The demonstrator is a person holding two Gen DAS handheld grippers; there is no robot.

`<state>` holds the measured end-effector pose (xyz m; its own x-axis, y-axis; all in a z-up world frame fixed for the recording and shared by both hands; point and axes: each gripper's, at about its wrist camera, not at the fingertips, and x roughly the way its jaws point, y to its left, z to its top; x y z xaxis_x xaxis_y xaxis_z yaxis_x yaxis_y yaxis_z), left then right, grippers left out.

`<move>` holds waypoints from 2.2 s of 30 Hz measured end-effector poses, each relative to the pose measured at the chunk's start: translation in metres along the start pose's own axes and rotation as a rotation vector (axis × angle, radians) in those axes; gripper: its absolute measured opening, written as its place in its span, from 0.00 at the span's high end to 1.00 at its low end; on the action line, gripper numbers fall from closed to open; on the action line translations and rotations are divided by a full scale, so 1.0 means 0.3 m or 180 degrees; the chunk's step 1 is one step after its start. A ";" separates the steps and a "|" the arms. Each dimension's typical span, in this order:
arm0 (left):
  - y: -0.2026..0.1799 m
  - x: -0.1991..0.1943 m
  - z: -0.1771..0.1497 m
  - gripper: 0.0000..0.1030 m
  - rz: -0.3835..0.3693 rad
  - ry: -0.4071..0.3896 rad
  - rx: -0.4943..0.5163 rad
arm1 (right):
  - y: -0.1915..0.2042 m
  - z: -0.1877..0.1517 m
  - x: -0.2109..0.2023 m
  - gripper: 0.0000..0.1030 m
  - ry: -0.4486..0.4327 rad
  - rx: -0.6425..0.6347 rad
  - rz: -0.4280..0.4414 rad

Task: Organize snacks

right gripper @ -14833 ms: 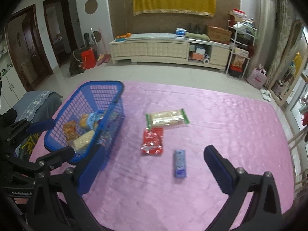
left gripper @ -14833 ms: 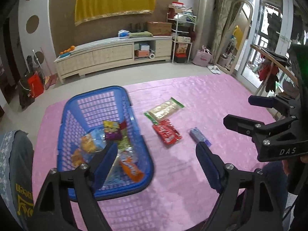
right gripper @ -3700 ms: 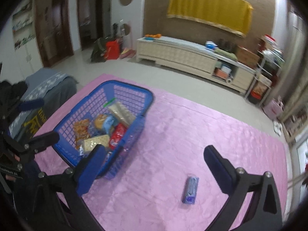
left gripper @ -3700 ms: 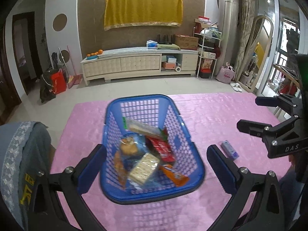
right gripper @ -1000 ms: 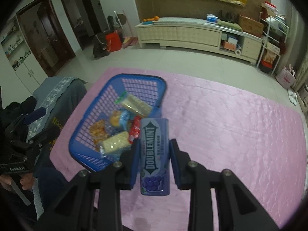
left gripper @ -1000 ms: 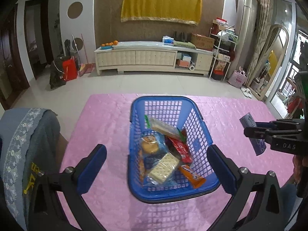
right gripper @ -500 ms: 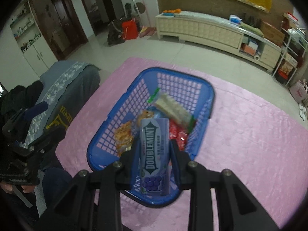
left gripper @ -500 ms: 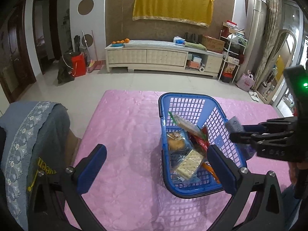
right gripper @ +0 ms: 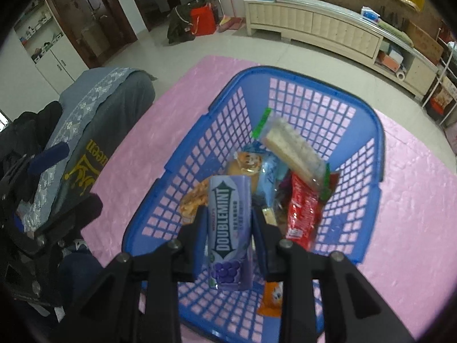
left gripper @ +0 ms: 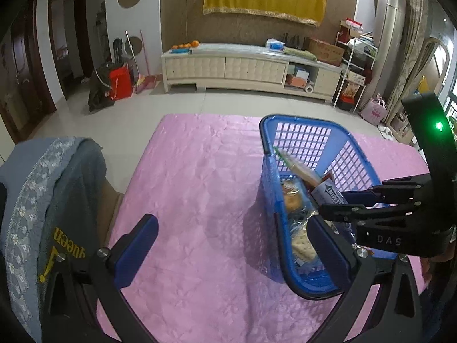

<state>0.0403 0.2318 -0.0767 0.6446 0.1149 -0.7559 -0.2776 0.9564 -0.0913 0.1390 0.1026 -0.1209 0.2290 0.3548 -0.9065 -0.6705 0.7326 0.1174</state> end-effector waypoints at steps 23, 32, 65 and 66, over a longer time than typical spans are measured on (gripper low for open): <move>-0.041 -0.063 -0.057 0.00 0.0040 -0.0199 -0.0052 | -0.060 -0.070 -0.081 0.23 -0.0374 0.0047 0.0013; -0.191 -0.230 -0.168 0.00 -0.0257 -0.0533 -0.0095 | -0.114 -0.343 -0.374 0.10 -0.0963 0.0159 -0.0391; -0.475 -0.643 -0.358 0.00 -0.0430 -0.1197 0.0216 | -0.021 -0.769 -0.836 0.00 -0.1997 0.0449 -0.1056; -0.477 -0.645 -0.367 0.00 -0.0436 -0.1193 0.0211 | -0.020 -0.774 -0.834 0.00 -0.1993 0.0448 -0.1054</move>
<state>-0.1231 0.0433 0.0113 0.8909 0.0634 -0.4497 -0.1323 0.9835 -0.1234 -0.0782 -0.1254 0.0110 0.7941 0.3368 -0.5059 -0.4084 0.9122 -0.0339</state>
